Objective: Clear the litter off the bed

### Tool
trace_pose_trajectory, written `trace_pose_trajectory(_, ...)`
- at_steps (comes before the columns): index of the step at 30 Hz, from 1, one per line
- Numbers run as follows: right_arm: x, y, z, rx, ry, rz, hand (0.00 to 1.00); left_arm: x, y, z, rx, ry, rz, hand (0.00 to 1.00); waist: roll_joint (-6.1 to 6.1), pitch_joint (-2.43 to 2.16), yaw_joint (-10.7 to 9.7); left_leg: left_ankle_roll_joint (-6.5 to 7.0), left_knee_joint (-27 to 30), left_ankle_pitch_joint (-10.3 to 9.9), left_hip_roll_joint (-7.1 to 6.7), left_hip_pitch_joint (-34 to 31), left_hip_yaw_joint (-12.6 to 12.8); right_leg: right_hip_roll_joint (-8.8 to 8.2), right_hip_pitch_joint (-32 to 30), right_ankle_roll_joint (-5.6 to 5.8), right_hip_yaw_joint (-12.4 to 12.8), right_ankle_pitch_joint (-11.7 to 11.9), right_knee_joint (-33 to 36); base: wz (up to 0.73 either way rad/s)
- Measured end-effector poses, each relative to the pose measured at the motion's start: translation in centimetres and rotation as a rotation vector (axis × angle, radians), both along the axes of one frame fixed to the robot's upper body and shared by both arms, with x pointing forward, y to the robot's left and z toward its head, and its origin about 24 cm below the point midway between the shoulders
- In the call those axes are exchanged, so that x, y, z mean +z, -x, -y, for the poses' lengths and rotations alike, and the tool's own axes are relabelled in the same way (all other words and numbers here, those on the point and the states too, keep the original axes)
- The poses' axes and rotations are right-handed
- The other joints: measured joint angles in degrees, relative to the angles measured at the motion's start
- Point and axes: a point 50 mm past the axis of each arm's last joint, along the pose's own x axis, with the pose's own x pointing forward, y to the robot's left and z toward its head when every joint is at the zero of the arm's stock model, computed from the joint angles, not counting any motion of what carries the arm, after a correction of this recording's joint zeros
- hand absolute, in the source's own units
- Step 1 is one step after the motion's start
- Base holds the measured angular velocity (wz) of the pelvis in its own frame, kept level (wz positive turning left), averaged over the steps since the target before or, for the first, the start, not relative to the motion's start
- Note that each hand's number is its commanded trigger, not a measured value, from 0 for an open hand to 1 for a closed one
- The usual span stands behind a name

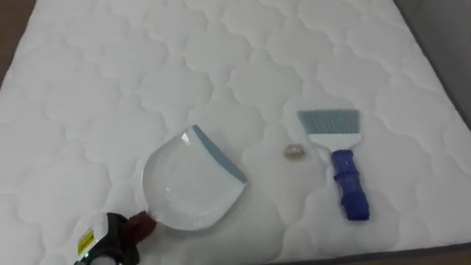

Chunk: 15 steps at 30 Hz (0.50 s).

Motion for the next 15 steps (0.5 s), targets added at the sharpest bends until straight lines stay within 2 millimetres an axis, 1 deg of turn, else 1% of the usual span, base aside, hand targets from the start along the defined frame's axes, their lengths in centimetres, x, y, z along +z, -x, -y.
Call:
trace_pose_trajectory(3,0.6,-1.2,0.4,-0.031,0.049,0.028,0.0,-0.3,0.6,0.0,-0.005,-0.034,-0.003,1.0,0.2,-0.06,0.1,-0.02,0.09,-0.03,0.1,1.09,0.12,0.15,0.4,0.07,-0.05,-0.04,0.05,-0.24)
trace_pose_trajectory(5,1.4,-2.6,1.1,-0.073,0.107,0.067,0.0,-0.8,1.3,0.0,0.006,-0.034,-0.047,1.0,0.89,0.01,-0.12,-0.12,0.1,-0.26,0.33,1.02,0.06,0.42,-0.41,-0.11,0.15,0.06,0.59,-0.14)
trace_pose_trajectory(6,1.7,-2.9,1.3,-0.081,0.124,0.073,0.0,-1.0,1.5,0.0,0.009,-0.036,-0.057,1.0,1.03,-0.04,-0.09,-0.17,0.1,-0.42,0.45,0.87,0.06,0.5,-0.92,-0.13,0.19,0.05,1.18,-0.08)
trace_pose_trajectory(9,2.8,-4.6,1.9,-0.106,0.194,0.118,0.0,-1.4,2.4,-0.2,0.021,-0.051,-0.104,1.0,0.95,-0.06,0.02,-0.13,0.63,-0.48,0.51,0.13,0.25,0.52,-2.56,-0.25,0.83,-0.1,3.08,-0.09)
trace_pose_trajectory(11,4.2,-6.4,2.4,-0.116,0.255,0.176,0.0,-1.4,2.3,-0.3,0.026,-0.06,-0.109,1.0,0.89,-0.11,-0.09,-0.02,1.62,-0.3,0.47,-1.43,0.24,0.45,-3.98,-0.27,1.0,-0.15,3.61,0.0)
trace_pose_trajectory(12,4.5,-6.9,2.5,-0.11,0.274,0.18,0.0,-1.3,2.3,-0.3,0.027,-0.061,-0.109,1.0,0.81,-0.15,-0.07,-0.01,1.6,-0.19,0.45,-1.58,0.35,0.43,-4.35,-0.27,1.11,-0.15,4.08,0.0)
trace_pose_trajectory(14,5.6,-8.6,3.0,-0.119,0.33,0.206,0.0,-1.2,1.7,-0.3,0.022,-0.066,-0.101,1.0,0.47,-0.23,0.06,0.06,1.65,0.22,0.4,-2.64,0.66,0.28,-6.1,-0.3,1.32,-0.16,5.39,-0.04)
trace_pose_trajectory(15,6.0,-9.1,3.1,-0.118,0.347,0.218,0.0,-1.1,1.5,-0.3,0.016,-0.07,-0.099,1.0,0.4,-0.25,0.1,0.09,1.65,0.36,0.36,-3.14,0.73,0.22,-6.7,-0.31,1.33,-0.16,5.78,0.0)
